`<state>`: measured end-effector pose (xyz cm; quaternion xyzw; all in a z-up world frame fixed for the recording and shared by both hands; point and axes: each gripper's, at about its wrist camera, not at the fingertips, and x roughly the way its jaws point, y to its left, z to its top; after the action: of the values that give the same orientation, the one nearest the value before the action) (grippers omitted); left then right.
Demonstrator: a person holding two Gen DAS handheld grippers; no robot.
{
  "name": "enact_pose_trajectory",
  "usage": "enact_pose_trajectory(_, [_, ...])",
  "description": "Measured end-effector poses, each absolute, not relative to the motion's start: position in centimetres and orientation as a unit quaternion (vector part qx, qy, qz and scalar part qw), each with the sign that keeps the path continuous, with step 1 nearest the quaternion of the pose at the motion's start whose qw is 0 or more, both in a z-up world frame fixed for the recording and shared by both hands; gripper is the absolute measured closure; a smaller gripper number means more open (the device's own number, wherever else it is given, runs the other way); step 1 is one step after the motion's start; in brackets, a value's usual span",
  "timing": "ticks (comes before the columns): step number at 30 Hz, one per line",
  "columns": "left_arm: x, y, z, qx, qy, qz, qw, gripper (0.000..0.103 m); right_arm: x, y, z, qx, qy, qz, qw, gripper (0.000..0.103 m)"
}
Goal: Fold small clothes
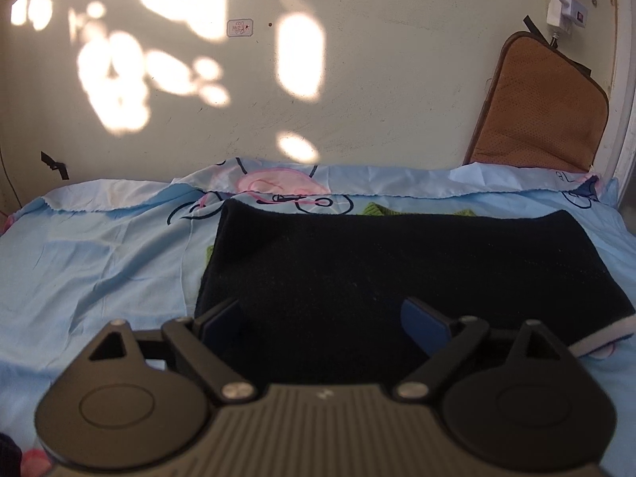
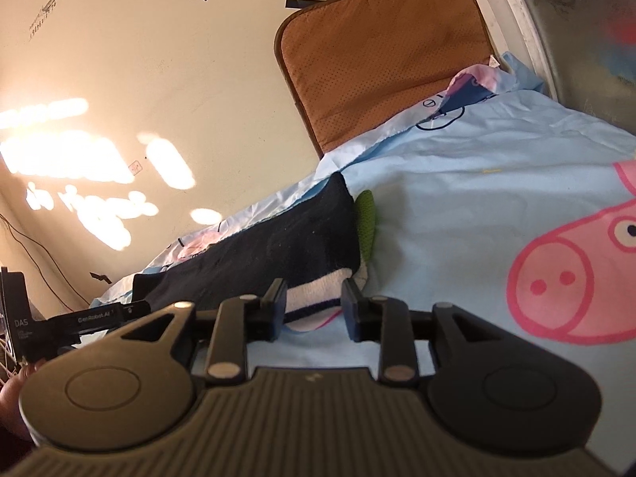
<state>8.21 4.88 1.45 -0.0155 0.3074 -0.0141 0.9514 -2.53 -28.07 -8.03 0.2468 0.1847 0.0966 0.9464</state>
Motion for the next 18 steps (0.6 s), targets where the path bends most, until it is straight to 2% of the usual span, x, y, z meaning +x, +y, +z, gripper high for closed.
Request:
enact_pose_trajectory(7, [5.4,3.8,0.1,-0.008,0.282,-0.003,0.959,0.008,-2.6,-26.9,-9.5,0.247,0.207,0.106,0.941,0.068])
enact_pose_trajectory(11, [4.7,3.0,-0.9,0.013,0.276,0.000,0.961,0.001,-2.6,-27.0,-10.5,0.249,0.218,0.098,0.939,0.067])
enact_pose_trajectory(14, [4.7,3.0,-1.0,0.010,0.277,0.000,0.961,0.000,-2.9,-27.3,-11.3,0.260,0.210,0.100,0.937,0.068])
enact_pose_trajectory(18, [5.0,3.2,-1.5,-0.005,0.293,-0.007,0.956,0.000,-2.9,-27.7,-11.4,0.277,0.207,0.109,0.932,0.064])
